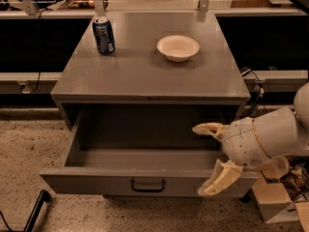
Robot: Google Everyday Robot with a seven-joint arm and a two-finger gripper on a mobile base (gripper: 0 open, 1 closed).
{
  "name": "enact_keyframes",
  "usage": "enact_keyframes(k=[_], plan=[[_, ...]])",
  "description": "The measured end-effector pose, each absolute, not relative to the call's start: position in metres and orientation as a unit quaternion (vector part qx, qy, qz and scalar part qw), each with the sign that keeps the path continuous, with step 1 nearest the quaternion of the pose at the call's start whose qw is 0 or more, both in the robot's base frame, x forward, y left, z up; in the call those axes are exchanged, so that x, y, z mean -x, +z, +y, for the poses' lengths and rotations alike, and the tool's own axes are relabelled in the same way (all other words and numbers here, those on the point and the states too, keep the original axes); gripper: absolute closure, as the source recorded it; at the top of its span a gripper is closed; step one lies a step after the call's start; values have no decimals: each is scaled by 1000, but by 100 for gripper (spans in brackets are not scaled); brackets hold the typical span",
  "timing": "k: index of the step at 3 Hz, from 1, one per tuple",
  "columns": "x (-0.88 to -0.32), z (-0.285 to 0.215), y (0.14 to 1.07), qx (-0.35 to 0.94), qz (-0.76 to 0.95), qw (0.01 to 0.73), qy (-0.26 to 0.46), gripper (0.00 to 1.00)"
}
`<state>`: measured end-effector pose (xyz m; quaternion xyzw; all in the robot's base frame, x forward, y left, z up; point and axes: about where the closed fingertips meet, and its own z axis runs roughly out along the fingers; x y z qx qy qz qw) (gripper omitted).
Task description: Open top drawer
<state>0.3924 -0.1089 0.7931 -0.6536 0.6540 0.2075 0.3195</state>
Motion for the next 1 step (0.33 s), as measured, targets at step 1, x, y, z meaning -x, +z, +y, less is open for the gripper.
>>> enact_keyframes(k=[1], plan=[[-392,-109,793,654,654,319,207,0]])
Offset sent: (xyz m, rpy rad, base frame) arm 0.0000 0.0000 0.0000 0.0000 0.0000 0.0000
